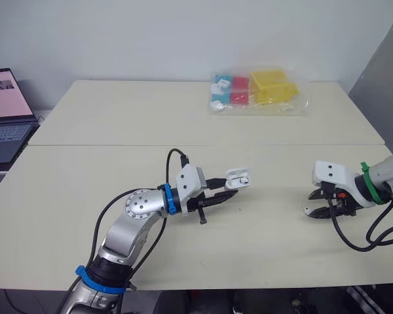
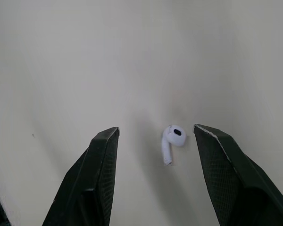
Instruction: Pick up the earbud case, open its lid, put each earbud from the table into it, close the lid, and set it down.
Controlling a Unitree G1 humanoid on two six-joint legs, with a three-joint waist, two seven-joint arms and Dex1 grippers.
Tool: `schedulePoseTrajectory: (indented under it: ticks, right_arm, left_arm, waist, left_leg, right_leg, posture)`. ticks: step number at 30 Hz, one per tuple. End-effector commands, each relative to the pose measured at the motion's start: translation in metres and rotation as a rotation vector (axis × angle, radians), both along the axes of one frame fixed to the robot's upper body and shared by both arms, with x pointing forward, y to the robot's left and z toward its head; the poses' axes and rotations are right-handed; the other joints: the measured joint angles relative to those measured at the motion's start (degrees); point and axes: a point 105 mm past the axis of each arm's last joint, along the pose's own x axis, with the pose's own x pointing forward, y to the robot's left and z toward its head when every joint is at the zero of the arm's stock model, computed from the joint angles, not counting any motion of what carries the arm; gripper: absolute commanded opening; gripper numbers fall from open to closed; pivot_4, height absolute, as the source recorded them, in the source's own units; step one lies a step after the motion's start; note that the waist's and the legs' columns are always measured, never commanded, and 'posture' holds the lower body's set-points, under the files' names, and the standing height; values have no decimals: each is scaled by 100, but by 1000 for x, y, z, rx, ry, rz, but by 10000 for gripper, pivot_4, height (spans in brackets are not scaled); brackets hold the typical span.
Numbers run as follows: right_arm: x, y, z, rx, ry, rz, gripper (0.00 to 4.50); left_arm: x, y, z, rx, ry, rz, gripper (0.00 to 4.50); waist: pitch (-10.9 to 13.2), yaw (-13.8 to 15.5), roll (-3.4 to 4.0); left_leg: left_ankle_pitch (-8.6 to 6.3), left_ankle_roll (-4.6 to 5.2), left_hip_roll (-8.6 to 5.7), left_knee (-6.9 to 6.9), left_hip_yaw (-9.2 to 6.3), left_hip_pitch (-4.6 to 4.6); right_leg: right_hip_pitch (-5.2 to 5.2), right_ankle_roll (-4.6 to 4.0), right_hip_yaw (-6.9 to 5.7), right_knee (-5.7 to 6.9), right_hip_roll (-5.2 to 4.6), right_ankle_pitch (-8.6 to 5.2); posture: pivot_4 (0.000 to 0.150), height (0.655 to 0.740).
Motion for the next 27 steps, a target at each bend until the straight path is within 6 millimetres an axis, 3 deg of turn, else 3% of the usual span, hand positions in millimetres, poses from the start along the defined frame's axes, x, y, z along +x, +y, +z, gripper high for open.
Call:
schedulePoseTrajectory:
  ticks: [1,12,27]
  right_arm:
    - [5,-1,3,-45,-23,-50,25937]
    - [25,-8,-9,-247,-71,61,25937]
    - [25,4,-15,-255,-8,111,25937]
  left_arm:
    - [-3,-7,8,-23,-45,-16,7837]
    - [-3,-17,3,-52,-58,-11,7837]
    - [-2,-22,0,-72,-59,8,7837]
  waist:
    - [0,1,0]
    - [0,0,0]
    - [0,-1,0]
  left_leg:
    - [0,0,0,0,1,1]
    - [0,0,-3,-1,2,-21]
    - [0,0,-3,0,0,-19]
  right_leg:
    - [0,0,-1,1,0,0]
    - [-26,0,0,2,2,0]
    - [-26,0,1,5,3,0]
  posture:
    - [1500,7400]
    - [1500,7400]
    - [1500,7400]
